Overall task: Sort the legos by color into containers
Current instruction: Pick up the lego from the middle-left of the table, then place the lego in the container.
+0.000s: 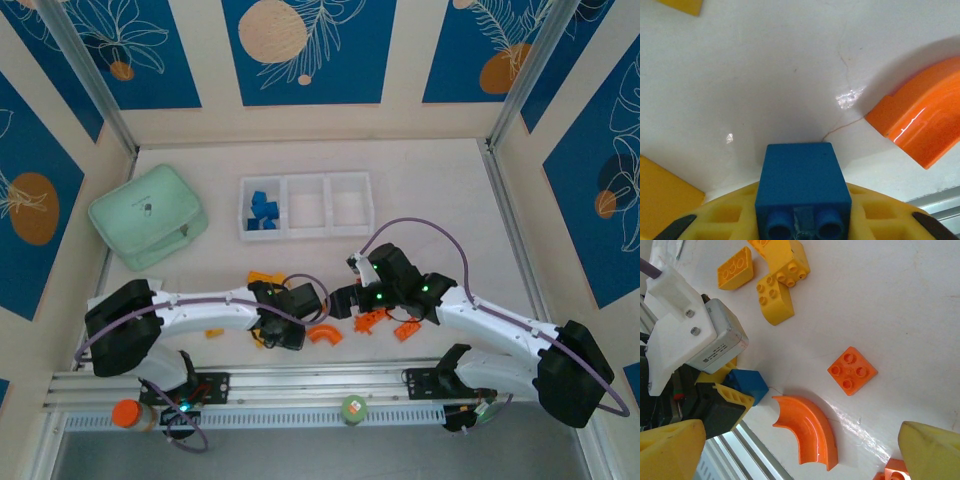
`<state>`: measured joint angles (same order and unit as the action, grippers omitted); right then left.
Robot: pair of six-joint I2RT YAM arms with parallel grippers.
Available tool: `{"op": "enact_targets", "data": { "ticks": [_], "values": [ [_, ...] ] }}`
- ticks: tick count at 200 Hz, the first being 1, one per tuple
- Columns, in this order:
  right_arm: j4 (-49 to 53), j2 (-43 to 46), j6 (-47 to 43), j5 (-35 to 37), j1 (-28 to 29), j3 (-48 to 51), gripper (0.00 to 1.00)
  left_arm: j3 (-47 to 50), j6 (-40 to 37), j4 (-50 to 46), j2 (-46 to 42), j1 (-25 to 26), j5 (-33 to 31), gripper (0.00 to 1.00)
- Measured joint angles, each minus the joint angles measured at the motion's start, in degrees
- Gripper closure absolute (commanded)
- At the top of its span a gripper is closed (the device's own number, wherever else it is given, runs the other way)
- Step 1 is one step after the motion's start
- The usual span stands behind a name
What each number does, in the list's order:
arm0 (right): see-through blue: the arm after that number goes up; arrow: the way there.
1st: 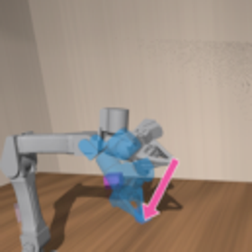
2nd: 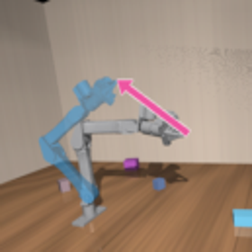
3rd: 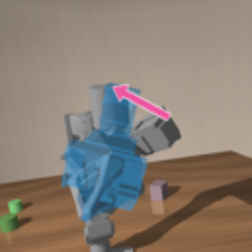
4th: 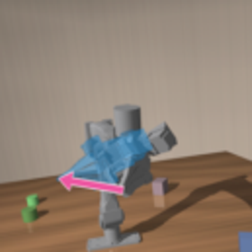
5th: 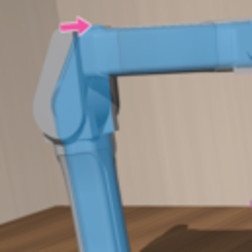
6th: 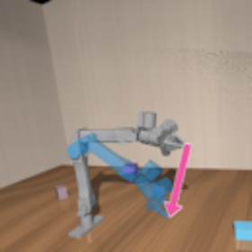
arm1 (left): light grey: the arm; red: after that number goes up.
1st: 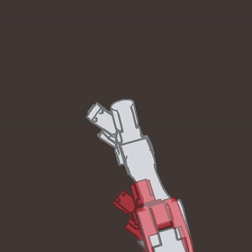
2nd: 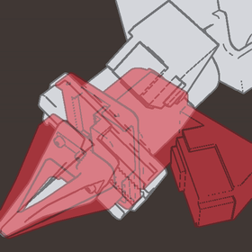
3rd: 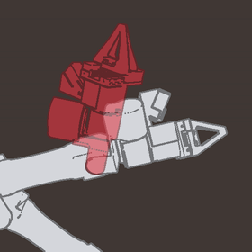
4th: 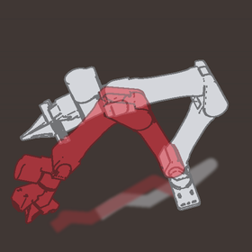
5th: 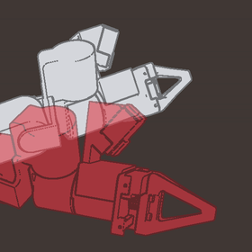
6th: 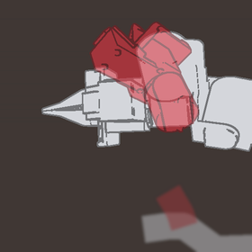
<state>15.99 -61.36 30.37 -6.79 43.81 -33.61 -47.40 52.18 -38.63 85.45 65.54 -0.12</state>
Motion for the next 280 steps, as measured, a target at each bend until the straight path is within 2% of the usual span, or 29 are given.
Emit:
{"op": "enact_targets", "data": {
  "ticks": [66, 99, 145, 186, 242, 280],
  "values": [
    [1.03, 0.35, 0.04, -0.02, -0.79, -0.17, 0.01, -3.37, -1.33, -3.82, -2.64, -0.31, -3.93, 0.76],
    [3.23, 1.92, 0.28, 0.0, -2.03, -2.16, 0.01, -7.45, -3.89, -6.69, -5.77, -2.67, -7.04, 0.76],
    [4.44, 2.69, 2.93, -0.76, -7.85, -5.84, 0.01, -13.31, -9.68, -8.76, -8.33, -11.87, -10.05, 0.76],
    [4.09, 0.7, 3.52, -2.01, -11.06, -7.74, 0.01, -19.54, -15.67, -7.58, -6.73, -22.58, -10.05, 0.76],
    [0.68, -8.85, 3.43, -4.26, -12.24, -13.42, 0.01, -28.61, -20.24, -2.8, 5.16, -34.82, -8.76, 0.75],
    [-1.51, -14.62, 3.02, -5.84, -13.22, -16.98, 0.01, -36.35, -21.27, -0.94, 15.28, -40.19, -9.01, 0.75]
  ]
}}
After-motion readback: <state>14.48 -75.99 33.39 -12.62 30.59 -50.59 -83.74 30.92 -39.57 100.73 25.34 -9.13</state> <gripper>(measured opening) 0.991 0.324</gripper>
